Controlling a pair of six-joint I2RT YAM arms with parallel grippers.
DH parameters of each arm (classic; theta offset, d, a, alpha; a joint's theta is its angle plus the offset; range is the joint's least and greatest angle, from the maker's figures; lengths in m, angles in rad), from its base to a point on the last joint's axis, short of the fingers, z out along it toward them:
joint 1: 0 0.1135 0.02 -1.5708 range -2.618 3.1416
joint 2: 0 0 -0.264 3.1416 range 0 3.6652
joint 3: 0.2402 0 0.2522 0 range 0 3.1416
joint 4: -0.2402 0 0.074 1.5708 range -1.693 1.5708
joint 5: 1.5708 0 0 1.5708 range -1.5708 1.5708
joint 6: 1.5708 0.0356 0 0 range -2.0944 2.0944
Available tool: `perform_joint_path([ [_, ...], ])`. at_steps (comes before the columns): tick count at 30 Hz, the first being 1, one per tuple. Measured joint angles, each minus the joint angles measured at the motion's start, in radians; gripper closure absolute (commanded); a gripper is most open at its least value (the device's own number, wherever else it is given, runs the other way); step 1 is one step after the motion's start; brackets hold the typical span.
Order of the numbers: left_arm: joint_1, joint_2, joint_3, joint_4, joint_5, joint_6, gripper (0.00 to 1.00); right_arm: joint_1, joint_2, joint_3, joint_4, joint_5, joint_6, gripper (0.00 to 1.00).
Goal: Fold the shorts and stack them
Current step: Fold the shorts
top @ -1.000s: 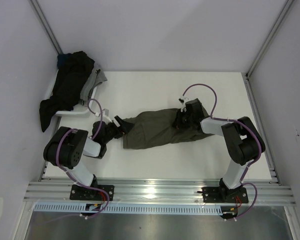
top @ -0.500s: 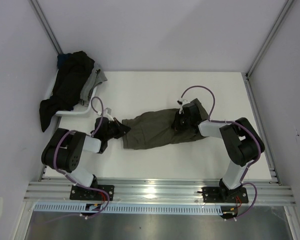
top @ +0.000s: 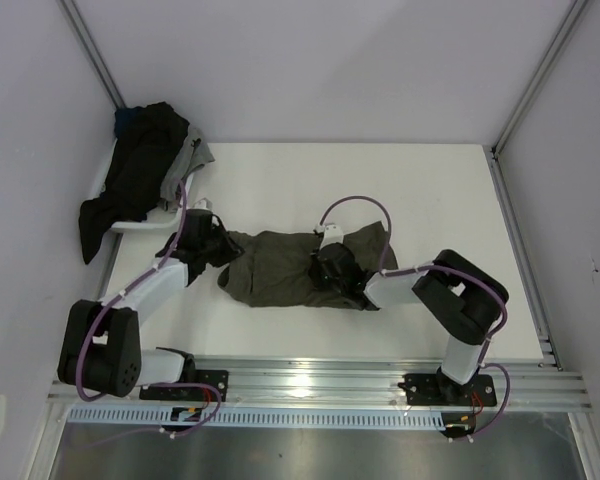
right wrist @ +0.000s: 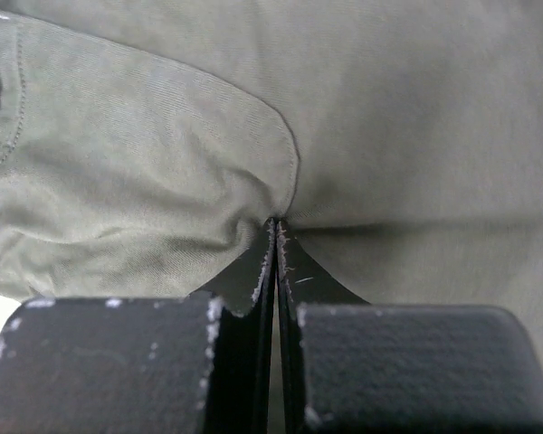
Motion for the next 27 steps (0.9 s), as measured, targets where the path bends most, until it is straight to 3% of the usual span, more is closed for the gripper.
perform_joint_path([
  [6, 0.000, -0.110, 0.038, -0.183, -0.011, 0.005, 1.00, 0.114, 0.092, 0.076, 0.059, 0.122, 0.035, 1.00],
  [12, 0.000, -0.228, 0.140, -0.359, -0.035, -0.013, 1.00, 0.134, 0.156, 0.160, 0.047, 0.155, 0.076, 1.00],
  [27, 0.000, -0.137, 0.329, -0.593, -0.096, -0.030, 1.00, 0.147, 0.118, 0.166, -0.008, 0.256, 0.089, 1.00],
])
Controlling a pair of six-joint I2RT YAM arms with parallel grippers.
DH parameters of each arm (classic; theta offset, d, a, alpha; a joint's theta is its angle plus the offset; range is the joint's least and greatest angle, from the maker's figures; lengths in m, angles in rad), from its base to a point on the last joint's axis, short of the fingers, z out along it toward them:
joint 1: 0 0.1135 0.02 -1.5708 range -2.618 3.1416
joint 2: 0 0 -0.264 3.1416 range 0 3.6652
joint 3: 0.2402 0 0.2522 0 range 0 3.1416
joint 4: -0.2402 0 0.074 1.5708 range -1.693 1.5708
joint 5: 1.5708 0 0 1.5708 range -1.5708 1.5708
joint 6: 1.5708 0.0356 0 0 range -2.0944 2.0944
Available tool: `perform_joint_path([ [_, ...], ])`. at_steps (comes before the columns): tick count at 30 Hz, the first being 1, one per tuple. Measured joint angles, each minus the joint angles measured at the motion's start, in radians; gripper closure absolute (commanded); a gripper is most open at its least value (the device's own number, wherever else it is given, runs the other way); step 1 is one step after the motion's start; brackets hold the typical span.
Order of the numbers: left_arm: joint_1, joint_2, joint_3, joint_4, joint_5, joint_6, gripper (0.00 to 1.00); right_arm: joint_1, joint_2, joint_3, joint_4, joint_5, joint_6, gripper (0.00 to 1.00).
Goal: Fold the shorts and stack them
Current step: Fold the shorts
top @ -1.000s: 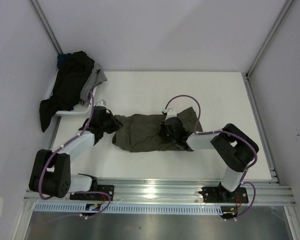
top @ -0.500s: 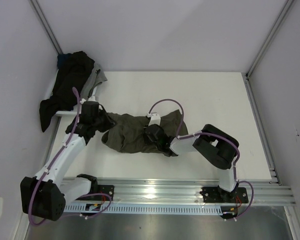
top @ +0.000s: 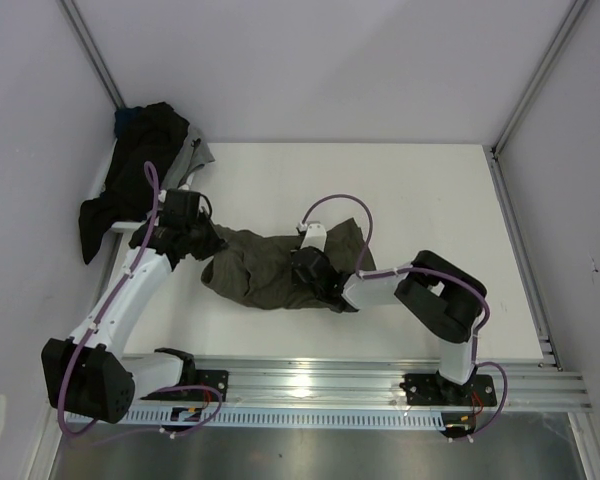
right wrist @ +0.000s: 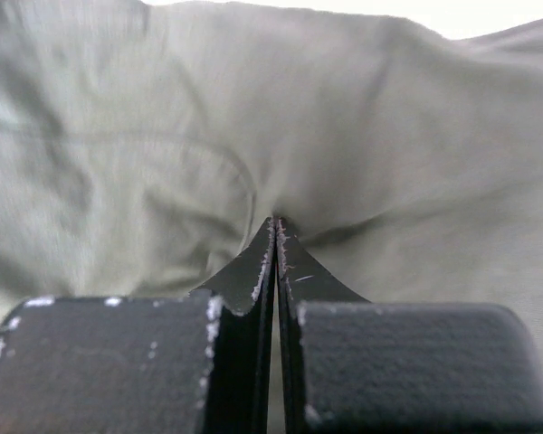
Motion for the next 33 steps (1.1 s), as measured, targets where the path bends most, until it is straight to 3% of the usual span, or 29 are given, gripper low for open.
perform_joint_path([
  [11, 0.000, 0.000, 0.002, -0.021, -0.001, -0.003, 1.00, 0.000, -0.021, 0.053, 0.035, 0.072, -0.049, 1.00],
  [23, 0.000, -0.004, 0.021, -0.043, 0.037, -0.003, 1.00, 0.005, 0.191, 0.088, 0.247, 0.121, -0.071, 1.00],
  [33, -0.005, -0.021, 0.044, -0.042, 0.106, -0.023, 1.00, 0.137, 0.308, 0.147, 0.413, 0.294, -0.134, 1.00],
])
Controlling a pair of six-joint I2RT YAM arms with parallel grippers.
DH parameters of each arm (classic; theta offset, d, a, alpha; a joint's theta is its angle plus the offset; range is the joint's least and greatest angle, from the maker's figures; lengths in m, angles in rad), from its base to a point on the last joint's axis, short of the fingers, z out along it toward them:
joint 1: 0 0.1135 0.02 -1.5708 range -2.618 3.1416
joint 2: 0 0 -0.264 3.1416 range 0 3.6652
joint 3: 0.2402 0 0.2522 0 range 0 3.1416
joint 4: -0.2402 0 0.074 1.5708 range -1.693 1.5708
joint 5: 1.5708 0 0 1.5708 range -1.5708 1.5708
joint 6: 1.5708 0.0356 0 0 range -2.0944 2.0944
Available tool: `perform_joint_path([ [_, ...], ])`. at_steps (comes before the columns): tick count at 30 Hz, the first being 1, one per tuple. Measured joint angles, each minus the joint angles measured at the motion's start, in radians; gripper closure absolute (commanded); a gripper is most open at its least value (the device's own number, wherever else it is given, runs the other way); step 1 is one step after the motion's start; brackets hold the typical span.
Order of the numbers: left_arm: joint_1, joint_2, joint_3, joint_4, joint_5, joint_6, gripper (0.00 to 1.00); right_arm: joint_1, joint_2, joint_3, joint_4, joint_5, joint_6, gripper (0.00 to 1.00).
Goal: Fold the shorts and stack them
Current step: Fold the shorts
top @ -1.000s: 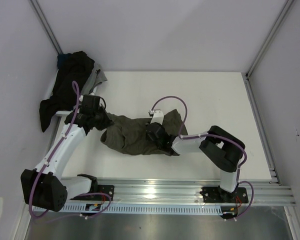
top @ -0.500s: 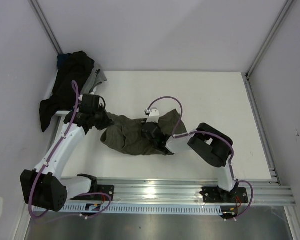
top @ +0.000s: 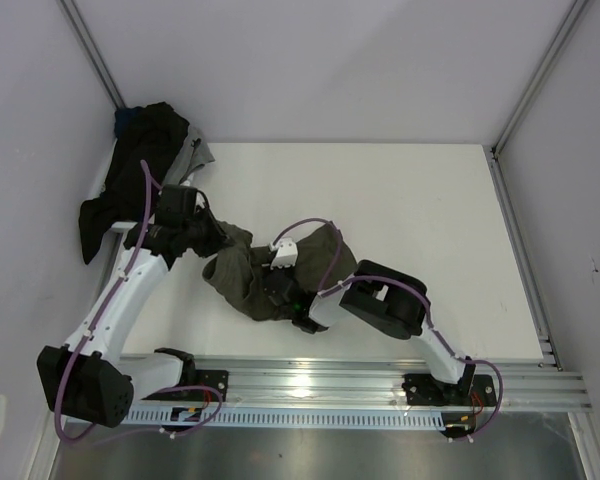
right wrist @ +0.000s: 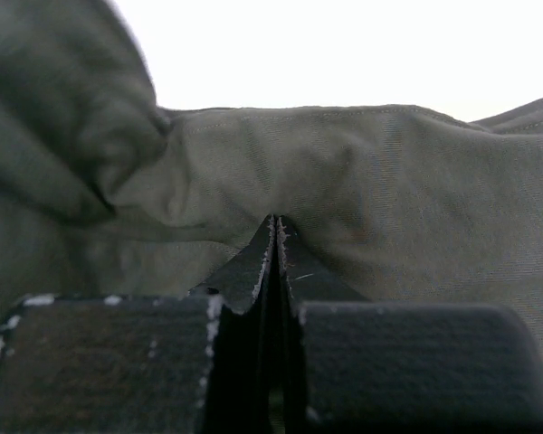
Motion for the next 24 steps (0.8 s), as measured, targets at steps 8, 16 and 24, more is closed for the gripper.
perform_joint_path([
  [8, -0.010, 0.000, 0.070, -0.004, 0.033, -0.013, 1.00, 0.042, 0.047, 0.048, 0.039, 0.037, -0.048, 1.00],
  [16, -0.011, 0.000, 0.079, -0.011, 0.029, -0.011, 1.00, 0.018, -0.015, 0.048, -0.080, -0.031, 0.000, 1.00],
  [24, -0.011, 0.000, 0.077, -0.021, -0.003, -0.004, 1.00, -0.028, -0.166, 0.043, -0.202, -0.106, 0.078, 1.00],
])
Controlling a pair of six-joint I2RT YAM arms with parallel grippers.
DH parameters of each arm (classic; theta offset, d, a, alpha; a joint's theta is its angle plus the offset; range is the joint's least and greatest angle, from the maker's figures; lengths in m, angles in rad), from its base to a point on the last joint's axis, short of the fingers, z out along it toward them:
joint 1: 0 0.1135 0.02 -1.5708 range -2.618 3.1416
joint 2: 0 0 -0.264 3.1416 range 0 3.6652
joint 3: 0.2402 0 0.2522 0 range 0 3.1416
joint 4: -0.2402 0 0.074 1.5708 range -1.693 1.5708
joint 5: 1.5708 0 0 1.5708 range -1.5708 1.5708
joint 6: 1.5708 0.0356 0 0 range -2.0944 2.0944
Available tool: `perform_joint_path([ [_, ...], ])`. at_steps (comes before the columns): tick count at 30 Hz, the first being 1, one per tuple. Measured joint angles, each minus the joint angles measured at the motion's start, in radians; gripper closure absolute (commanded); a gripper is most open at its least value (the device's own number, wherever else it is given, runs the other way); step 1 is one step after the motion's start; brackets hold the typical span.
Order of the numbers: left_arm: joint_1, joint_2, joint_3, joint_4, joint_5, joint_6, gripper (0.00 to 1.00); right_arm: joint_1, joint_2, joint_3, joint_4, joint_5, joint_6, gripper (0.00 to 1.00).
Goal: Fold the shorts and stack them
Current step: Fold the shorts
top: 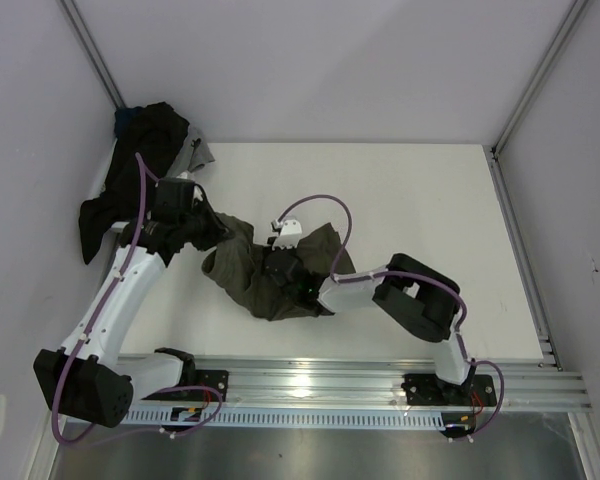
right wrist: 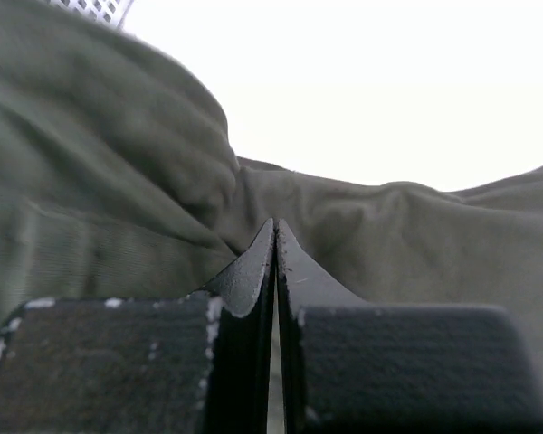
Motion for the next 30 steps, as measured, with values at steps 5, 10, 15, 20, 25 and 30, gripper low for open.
perform_joint_path([
  [5, 0.000, 0.000, -0.003, -0.004, -0.015, 0.010, 1.00, -0.053, -0.133, -0.003, -0.164, -0.092, 0.065, 1.00],
  [10, 0.000, 0.000, -0.003, -0.006, -0.035, 0.029, 1.00, -0.193, -0.311, -0.092, -0.318, -0.247, 0.127, 1.00],
  [15, -0.002, 0.015, 0.002, -0.018, -0.047, 0.061, 1.00, -0.365, -0.497, -0.235, -0.502, -0.383, 0.140, 1.00],
  [20, -0.027, 0.045, 0.016, -0.032, -0.072, 0.080, 1.00, -0.423, -0.573, -0.295, -0.632, -0.499, 0.118, 1.00],
  [25, -0.085, 0.055, 0.041, -0.046, -0.119, 0.080, 1.00, -0.447, -0.593, -0.366, -0.694, -0.558, 0.109, 1.00],
  [30, -0.136, 0.107, 0.095, -0.056, -0.161, 0.080, 1.00, -0.450, -0.593, -0.438, -0.691, -0.584, 0.119, 1.00],
])
